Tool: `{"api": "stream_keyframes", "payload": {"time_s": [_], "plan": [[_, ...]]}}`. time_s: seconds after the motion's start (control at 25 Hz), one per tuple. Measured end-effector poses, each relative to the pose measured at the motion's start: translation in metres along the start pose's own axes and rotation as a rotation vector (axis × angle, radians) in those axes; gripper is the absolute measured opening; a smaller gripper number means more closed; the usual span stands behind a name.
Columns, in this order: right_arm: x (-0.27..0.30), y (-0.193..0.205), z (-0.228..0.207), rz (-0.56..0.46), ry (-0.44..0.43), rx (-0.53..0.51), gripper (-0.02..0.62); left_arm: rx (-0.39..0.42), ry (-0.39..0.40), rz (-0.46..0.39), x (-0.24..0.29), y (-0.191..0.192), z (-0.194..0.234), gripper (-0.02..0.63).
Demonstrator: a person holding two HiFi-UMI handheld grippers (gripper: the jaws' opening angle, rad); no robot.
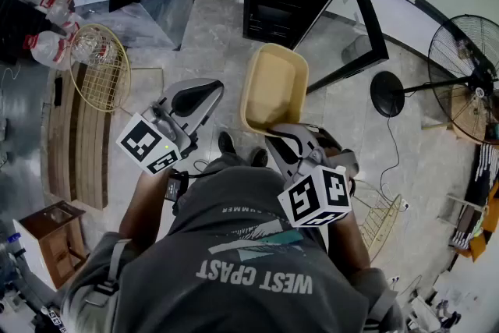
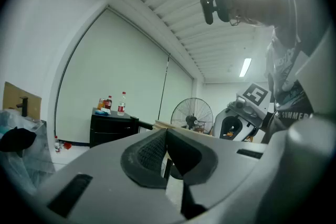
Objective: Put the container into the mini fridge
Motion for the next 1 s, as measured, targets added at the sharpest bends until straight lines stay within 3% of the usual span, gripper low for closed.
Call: {"api": "stream_keyframes", "payload": {"time_s": [0.6,1.0], "plan": [[0.027,-0.040,-0.015,0.023,0.039,0.049,0.048,0.017,0.051,-0.004,-0.017,0.001,0.048,0.017],[0.039,-0.046,-0.038,0.033,0.048,0.107,0.049,0.006,0.115,0.010,0.005,0.000,0.068,0.017]]}}
Point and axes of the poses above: the fingertips, and each gripper's own axes: x forward along the fingers, z to its left, y out of its underside, the point moved 6 cm from there along -x, backward along the fingers, and after that the axes turned 14 degrees about z, right-handed, at the moved point
